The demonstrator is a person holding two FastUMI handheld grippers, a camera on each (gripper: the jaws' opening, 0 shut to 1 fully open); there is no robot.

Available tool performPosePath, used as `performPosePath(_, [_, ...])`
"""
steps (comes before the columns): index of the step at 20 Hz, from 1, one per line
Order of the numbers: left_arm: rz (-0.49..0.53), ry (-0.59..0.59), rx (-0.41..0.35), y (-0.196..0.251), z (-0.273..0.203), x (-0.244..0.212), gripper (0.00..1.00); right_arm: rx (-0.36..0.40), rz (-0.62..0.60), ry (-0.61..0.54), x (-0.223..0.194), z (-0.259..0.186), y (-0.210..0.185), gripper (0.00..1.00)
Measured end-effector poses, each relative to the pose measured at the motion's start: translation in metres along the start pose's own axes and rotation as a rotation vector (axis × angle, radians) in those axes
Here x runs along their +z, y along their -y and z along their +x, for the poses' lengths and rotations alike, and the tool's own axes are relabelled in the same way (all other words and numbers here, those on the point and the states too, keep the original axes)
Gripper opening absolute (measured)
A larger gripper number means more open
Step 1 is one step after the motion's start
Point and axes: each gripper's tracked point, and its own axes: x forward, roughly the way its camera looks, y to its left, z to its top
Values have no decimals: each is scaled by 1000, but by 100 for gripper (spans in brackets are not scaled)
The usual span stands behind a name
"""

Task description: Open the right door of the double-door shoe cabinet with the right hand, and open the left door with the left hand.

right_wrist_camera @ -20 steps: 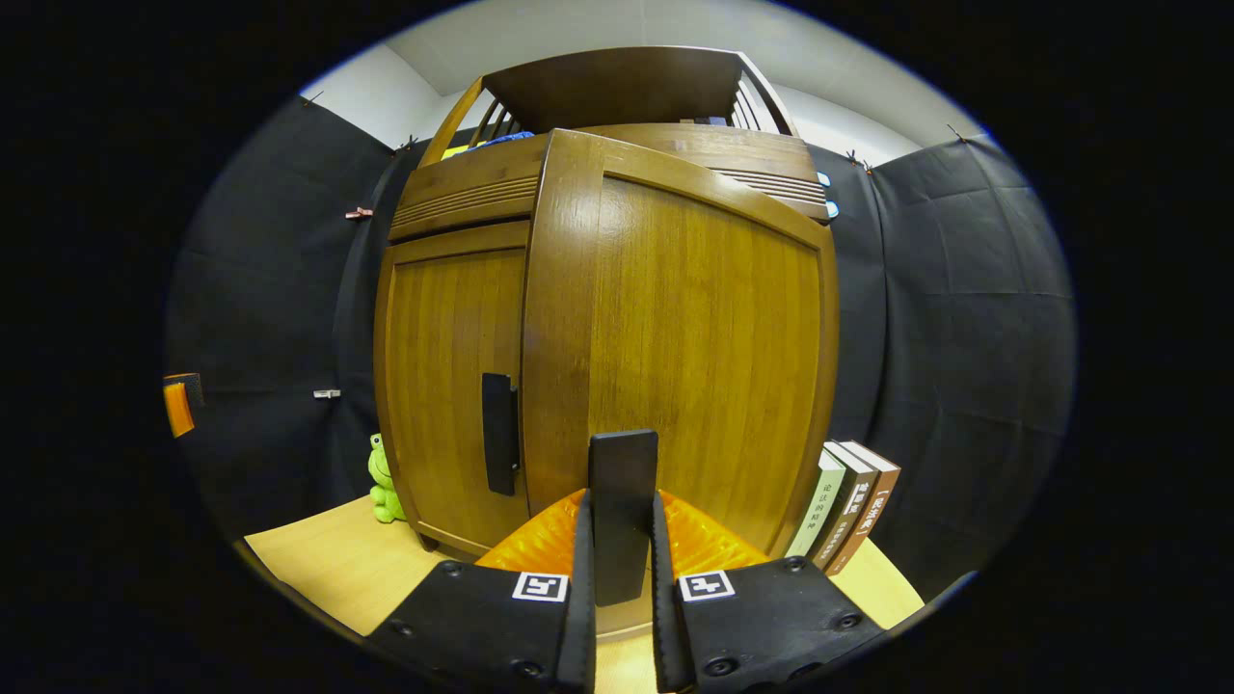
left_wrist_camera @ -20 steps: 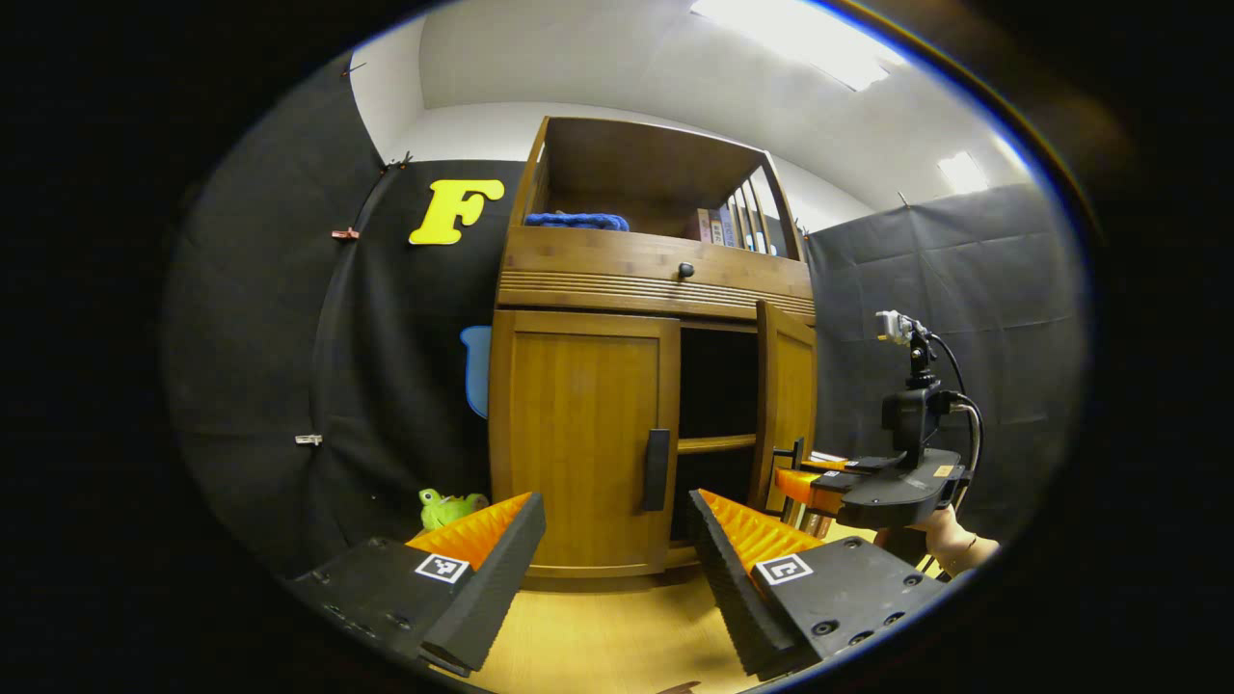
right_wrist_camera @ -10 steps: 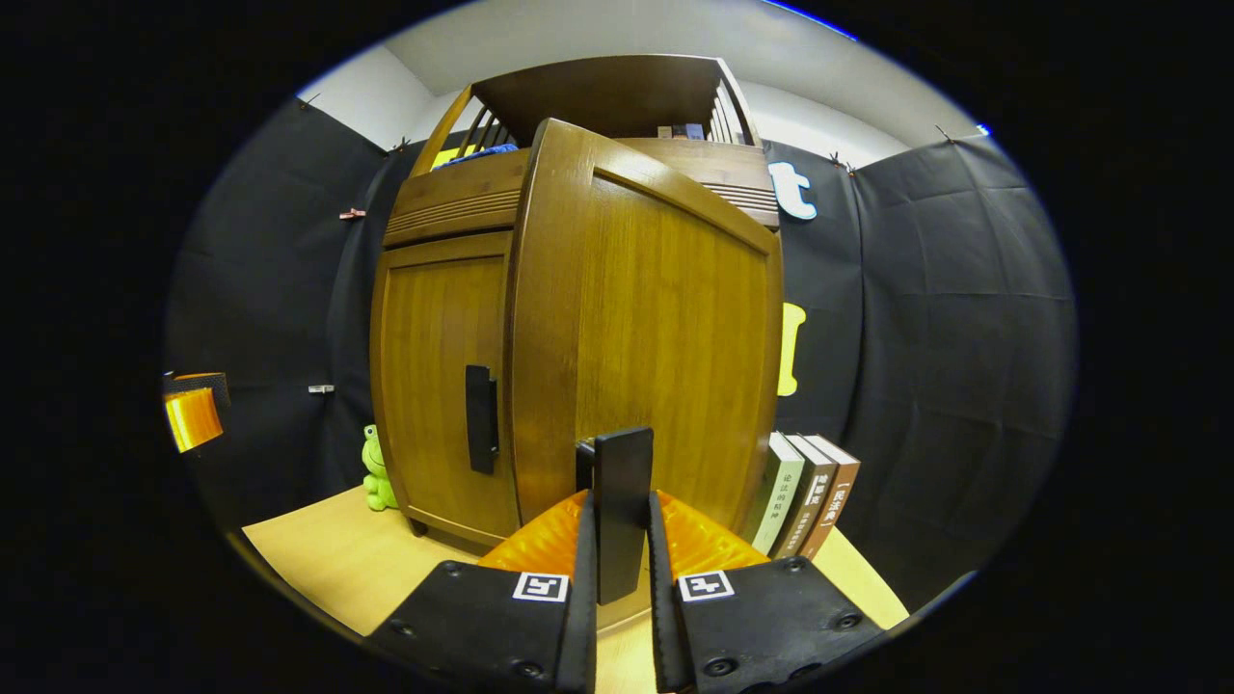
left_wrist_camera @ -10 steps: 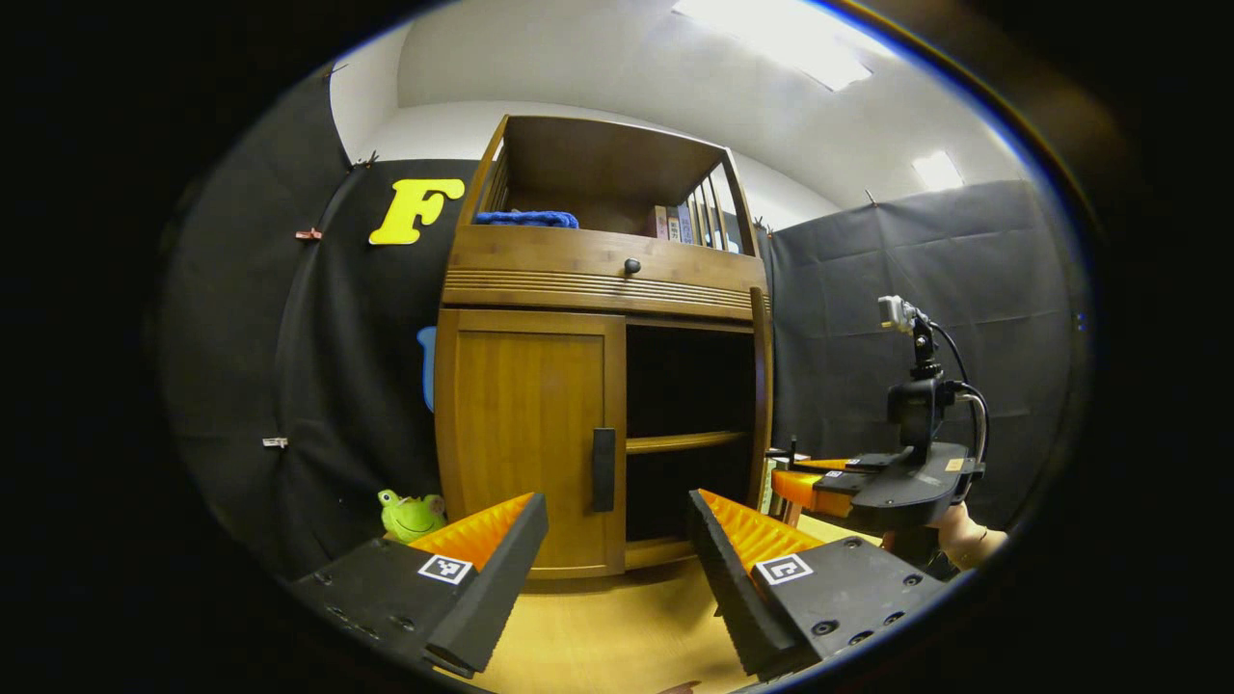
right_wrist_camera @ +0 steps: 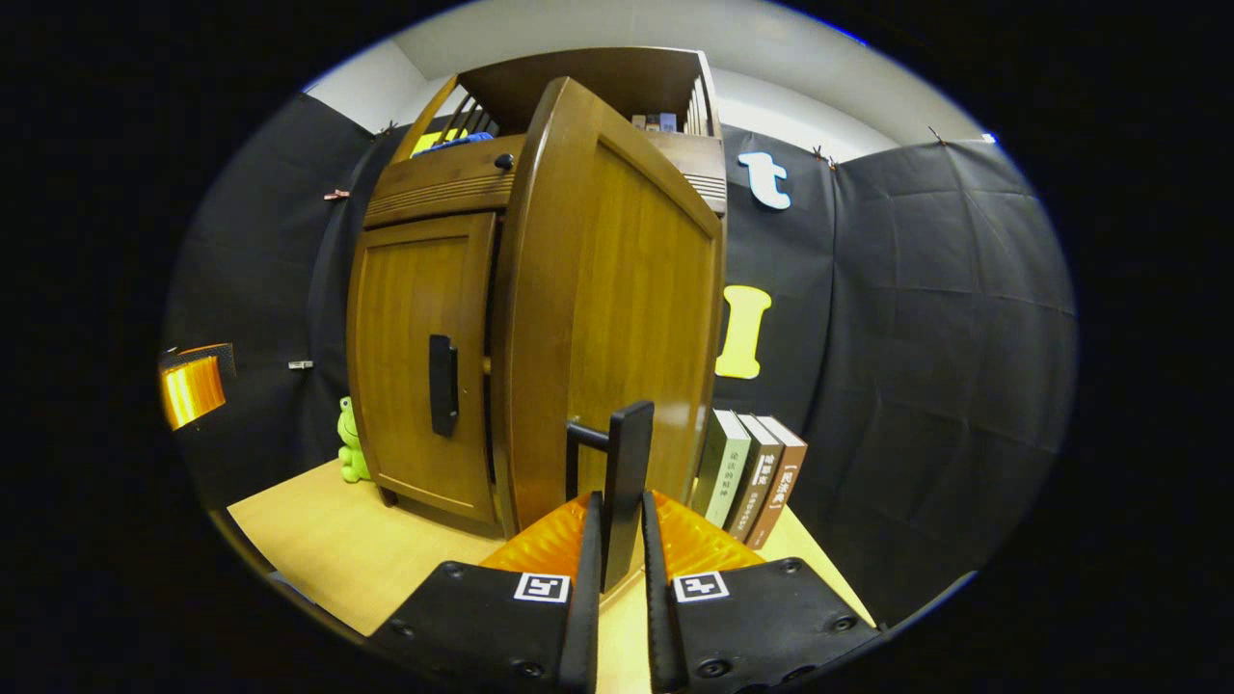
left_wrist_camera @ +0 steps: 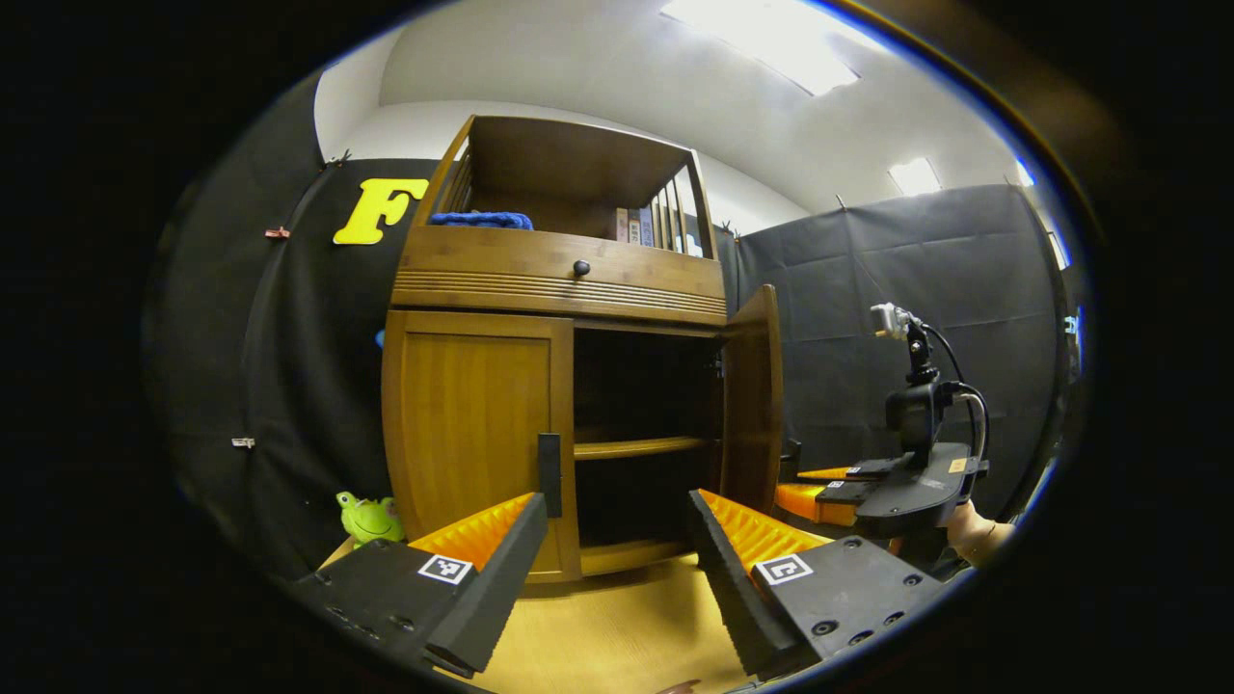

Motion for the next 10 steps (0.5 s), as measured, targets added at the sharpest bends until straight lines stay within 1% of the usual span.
performPosePath(2, [3, -6, -14, 8, 5, -3, 89, -19, 17, -10, -2, -4, 13, 22])
performPosePath(4, [8, -11, -26, 15, 9, -5, 89, -45, 24, 7, 2, -9, 27, 20])
performPosePath(6, [9, -8, -39, 20, 13, -5, 89, -87, 8, 18, 4, -14, 44, 21])
performPosePath(7, [5, -4, -47, 23, 16, -3, 91, -122, -8, 26, 4, -16, 56, 21])
performPosePath(8, [0, 2, -53, 26, 17, -3, 91, -137, -18, 34, 7, -17, 65, 17])
performPosePath(10, [-12, 11, -63, 32, 21, -1, 91, -147, -12, 42, 9, -24, 75, 15])
